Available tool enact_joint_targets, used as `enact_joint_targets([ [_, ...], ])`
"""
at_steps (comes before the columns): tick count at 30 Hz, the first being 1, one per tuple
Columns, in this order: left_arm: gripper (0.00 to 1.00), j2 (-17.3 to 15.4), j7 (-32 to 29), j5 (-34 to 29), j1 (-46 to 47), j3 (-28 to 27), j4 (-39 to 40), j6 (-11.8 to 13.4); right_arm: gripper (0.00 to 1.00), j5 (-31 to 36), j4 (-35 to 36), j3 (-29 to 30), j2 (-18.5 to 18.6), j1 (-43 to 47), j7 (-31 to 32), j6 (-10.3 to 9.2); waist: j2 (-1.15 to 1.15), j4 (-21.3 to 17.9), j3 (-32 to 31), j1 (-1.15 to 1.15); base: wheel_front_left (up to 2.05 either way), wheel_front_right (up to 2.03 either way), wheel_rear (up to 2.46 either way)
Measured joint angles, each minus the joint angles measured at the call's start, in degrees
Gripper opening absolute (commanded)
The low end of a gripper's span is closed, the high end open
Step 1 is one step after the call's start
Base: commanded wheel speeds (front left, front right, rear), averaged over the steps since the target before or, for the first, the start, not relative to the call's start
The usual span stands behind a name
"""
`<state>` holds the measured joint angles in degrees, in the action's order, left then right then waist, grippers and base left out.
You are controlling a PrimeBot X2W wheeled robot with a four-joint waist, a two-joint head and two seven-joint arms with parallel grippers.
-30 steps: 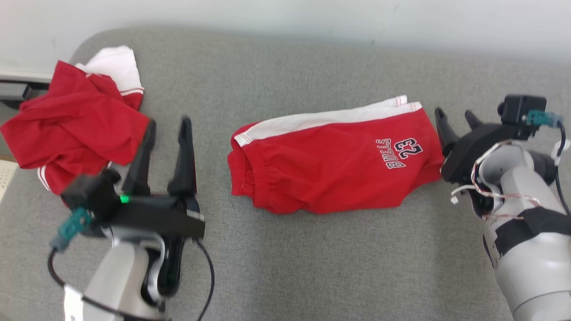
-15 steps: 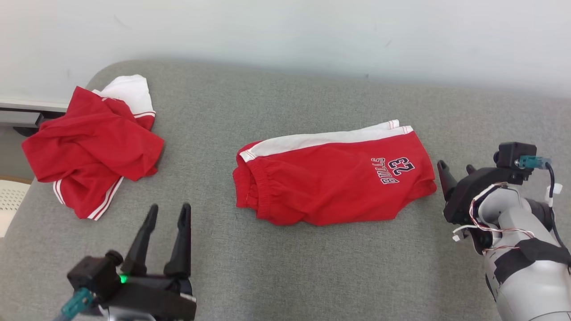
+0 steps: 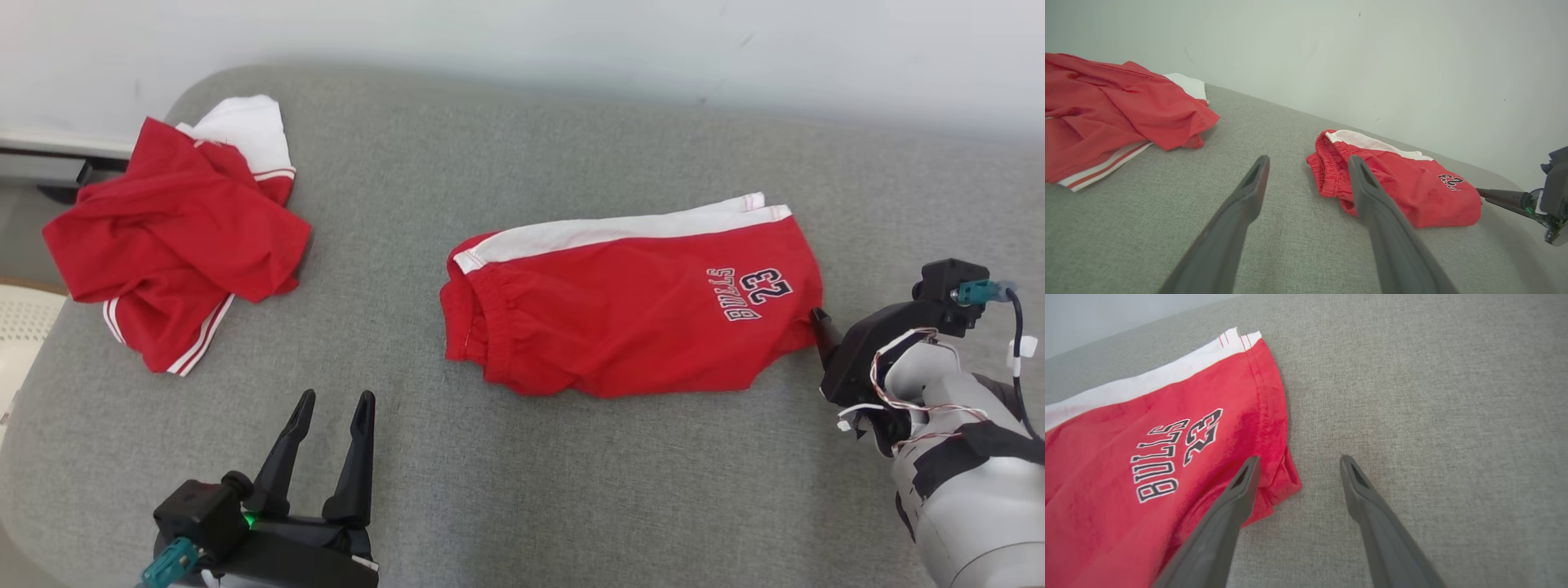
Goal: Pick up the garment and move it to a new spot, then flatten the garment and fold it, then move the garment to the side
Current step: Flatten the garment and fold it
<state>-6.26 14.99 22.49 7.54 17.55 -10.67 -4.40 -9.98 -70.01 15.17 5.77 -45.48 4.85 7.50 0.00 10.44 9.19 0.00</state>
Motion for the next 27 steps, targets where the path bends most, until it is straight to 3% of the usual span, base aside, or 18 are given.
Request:
enact_joint_targets([
  [8,1.0,0.7,0.0,-1.6,0.1,-0.2,0.3,-0.4,1.0,3.1,-2.1,2.7,0.0,-2.2,2.9,-0.01,0.0,1.5,2.3,0.0,0.0,0.0,0.0],
  [9,1.0,0.7,0.0,-1.9,0.1,-0.3,0.3,-0.4,0.96,3.1,-2.2,3.0,-0.1,-2.2,3.4,-0.01,0.0,1.7,2.4,0.0,0.0,0.0,0.0],
  [11,1.0,0.9,0.0,-2.3,0.1,-0.4,0.3,-0.4,0.46,3.5,-2.4,3.3,-0.2,-2.3,4.4,-0.02,0.0,2.0,2.7,0.0,0.0,0.0,0.0],
  [13,1.0,1.0,0.0,-2.4,0.1,-0.6,0.2,-0.5,0.23,4.1,-2.5,3.6,-0.3,-2.4,5.4,-0.02,0.0,2.2,2.8,0.0,0.0,0.0,0.0],
  [14,1.0,1.1,0.0,-2.5,0.1,-0.7,0.2,-0.6,0.02,4.5,-2.6,3.7,-0.3,-2.4,5.8,-0.01,0.0,2.2,2.8,0.0,0.0,0.0,0.0],
  [27,1.0,1.8,0.0,-2.7,0.1,0.2,-1.5,-1.3,0.0,5.7,-2.4,4.1,-2.0,-1.2,3.9,0.0,0.01,1.7,0.3,0.0,0.0,0.0,0.0],
])
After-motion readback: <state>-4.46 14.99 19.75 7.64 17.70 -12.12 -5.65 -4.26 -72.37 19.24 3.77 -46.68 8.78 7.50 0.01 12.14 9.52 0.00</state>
